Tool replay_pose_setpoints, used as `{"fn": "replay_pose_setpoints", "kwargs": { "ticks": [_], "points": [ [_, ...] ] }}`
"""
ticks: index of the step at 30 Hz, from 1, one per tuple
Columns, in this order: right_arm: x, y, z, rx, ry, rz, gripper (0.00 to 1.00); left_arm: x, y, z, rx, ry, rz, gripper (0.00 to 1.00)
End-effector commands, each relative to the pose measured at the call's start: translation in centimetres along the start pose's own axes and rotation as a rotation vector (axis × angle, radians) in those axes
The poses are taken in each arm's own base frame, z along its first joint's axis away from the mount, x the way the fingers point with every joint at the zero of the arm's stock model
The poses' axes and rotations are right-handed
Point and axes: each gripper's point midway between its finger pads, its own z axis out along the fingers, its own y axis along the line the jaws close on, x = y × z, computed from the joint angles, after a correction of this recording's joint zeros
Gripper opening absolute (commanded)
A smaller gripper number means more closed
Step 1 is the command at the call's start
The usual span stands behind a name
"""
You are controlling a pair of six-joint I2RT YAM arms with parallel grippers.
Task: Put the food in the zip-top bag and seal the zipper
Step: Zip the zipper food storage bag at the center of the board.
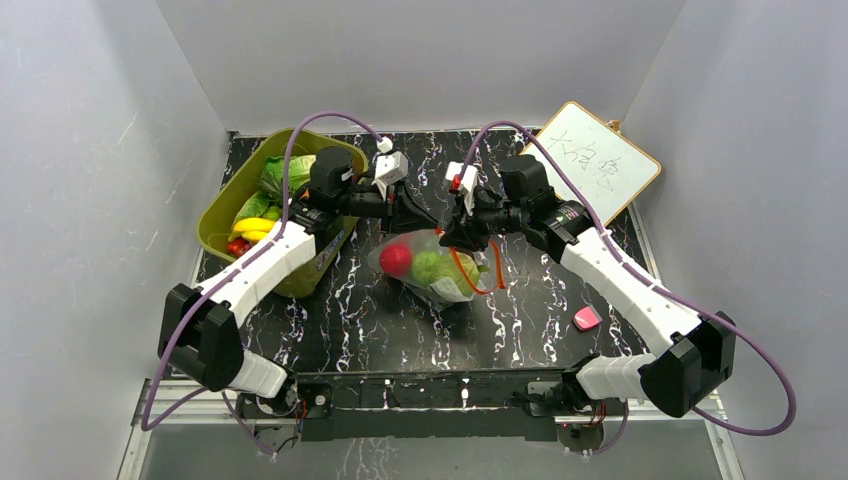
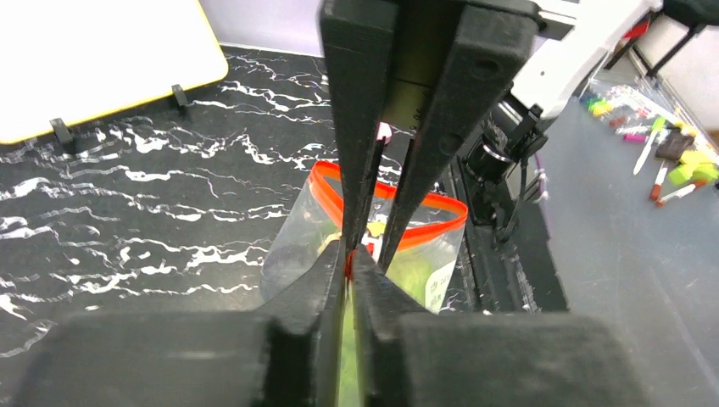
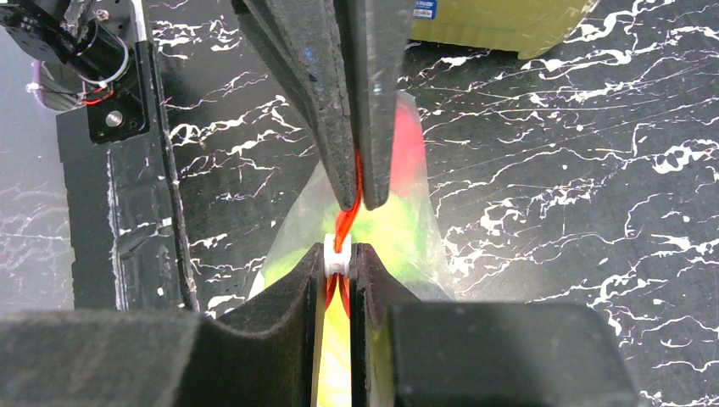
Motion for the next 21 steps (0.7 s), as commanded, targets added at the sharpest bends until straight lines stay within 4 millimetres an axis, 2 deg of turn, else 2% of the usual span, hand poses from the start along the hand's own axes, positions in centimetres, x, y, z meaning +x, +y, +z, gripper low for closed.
{"fn": "replay_pose_setpoints", "kwargs": {
  "ticks": [1, 3, 4, 5, 8, 11, 13, 18, 21],
  "points": [
    [-4.6, -0.5, -0.9, 0.022, -0.130, -0.095, 0.00, -0.9, -0.9, 0.1, 0.058, -0.017, 0.033, 0.00],
    [-4.5, -0.5, -1.0, 0.031, -0.128, -0.085, 0.00, -1.1, -0.6, 0.0, 0.035, 0.000, 0.025, 0.00],
    [-4.2, -0.5, -1.2, 0.046, -0.119, -0.081, 0.00, -0.3, -0.4, -0.4, 0.004, 0.053, -0.008, 0.00],
    [-3.8, -0.5, -1.5, 0.065, -0.108, -0.077, 0.00, -0.8, 0.0, -0.9, -0.034, 0.086, 0.010, 0.00],
    [-2.0, -0.1, -2.2, 0.086, -0.061, -0.061, 0.00, -2.8, 1.3, -3.6, -0.138, 0.079, 0.026, 0.00],
    [-0.3, 0.0, -2.6, 0.114, -0.019, -0.047, 0.00, -2.7, 2.1, -5.3, -0.188, 0.067, 0.008, 0.00],
    [0.5, 0.0, -3.1, 0.134, 0.012, -0.043, 0.00, -2.8, 2.5, -5.9, -0.204, 0.048, -0.008, 0.00],
    [1.2, 0.2, -3.7, 0.145, 0.034, -0.053, 0.00, -2.9, 2.9, -6.2, -0.215, 0.035, -0.010, 0.00],
    [0.1, 0.8, -3.0, 0.082, 0.001, -0.043, 0.00, -2.9, 2.7, -6.1, -0.197, 0.028, -0.004, 0.00]
  ]
}}
